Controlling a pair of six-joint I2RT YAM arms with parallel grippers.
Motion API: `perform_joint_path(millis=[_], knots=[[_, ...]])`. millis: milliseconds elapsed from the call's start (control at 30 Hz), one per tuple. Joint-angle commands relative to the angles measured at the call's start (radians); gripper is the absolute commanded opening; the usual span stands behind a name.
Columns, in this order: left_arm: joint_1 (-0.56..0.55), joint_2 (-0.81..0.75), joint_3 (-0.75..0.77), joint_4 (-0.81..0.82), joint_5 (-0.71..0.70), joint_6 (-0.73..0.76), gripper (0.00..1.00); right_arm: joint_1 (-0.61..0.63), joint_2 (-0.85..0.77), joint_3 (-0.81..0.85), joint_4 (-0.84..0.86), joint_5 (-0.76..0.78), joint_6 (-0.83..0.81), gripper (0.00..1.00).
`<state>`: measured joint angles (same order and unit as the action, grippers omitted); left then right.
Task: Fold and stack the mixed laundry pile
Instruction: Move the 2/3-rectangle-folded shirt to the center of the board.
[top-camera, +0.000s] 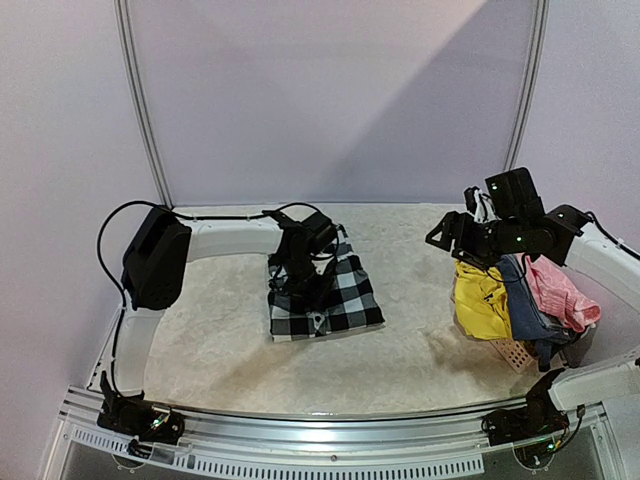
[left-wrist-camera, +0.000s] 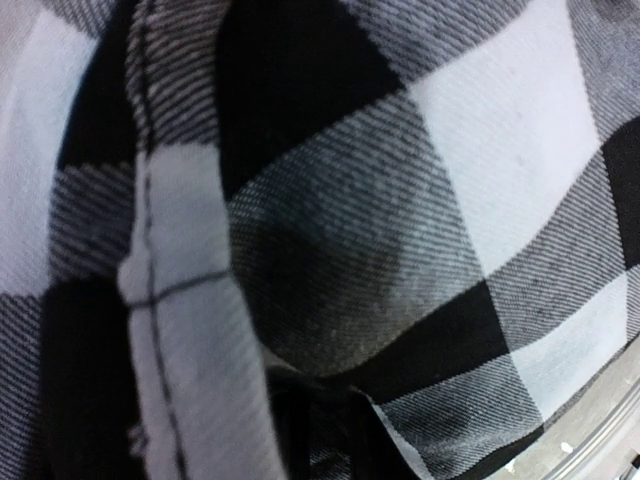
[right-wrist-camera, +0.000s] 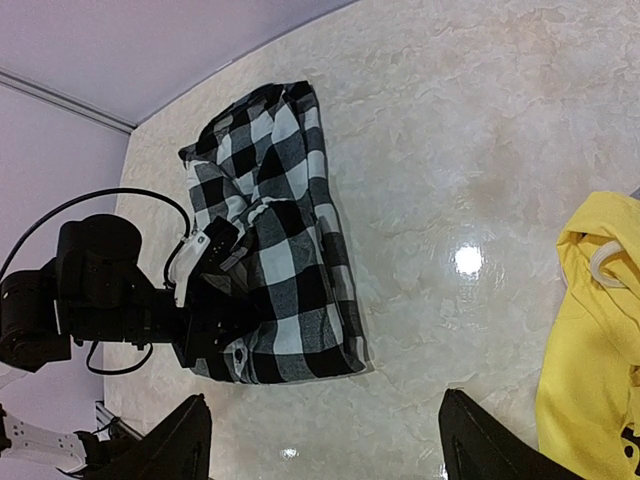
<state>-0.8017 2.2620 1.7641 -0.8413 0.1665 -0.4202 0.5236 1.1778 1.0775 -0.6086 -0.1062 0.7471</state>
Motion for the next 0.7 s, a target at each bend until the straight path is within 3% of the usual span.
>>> perform_joint_path(millis=[0,333,667], knots=[[-0.024,0.045,-0.144,0.063,0.017,-0.016,0.21,0.006,0.017,-0.003,-0.021,0.009,-0.003,0.79],[-0.114,-0.100,-0.352,0.154,0.001,-0.099,0.19,0.015,0.003,-0.020,-0.038,0.012,0.005,0.79],[-0.154,-0.228,-0.368,0.112,-0.070,-0.108,0.19,0.058,-0.089,-0.075,-0.042,0.038,0.056,0.79]])
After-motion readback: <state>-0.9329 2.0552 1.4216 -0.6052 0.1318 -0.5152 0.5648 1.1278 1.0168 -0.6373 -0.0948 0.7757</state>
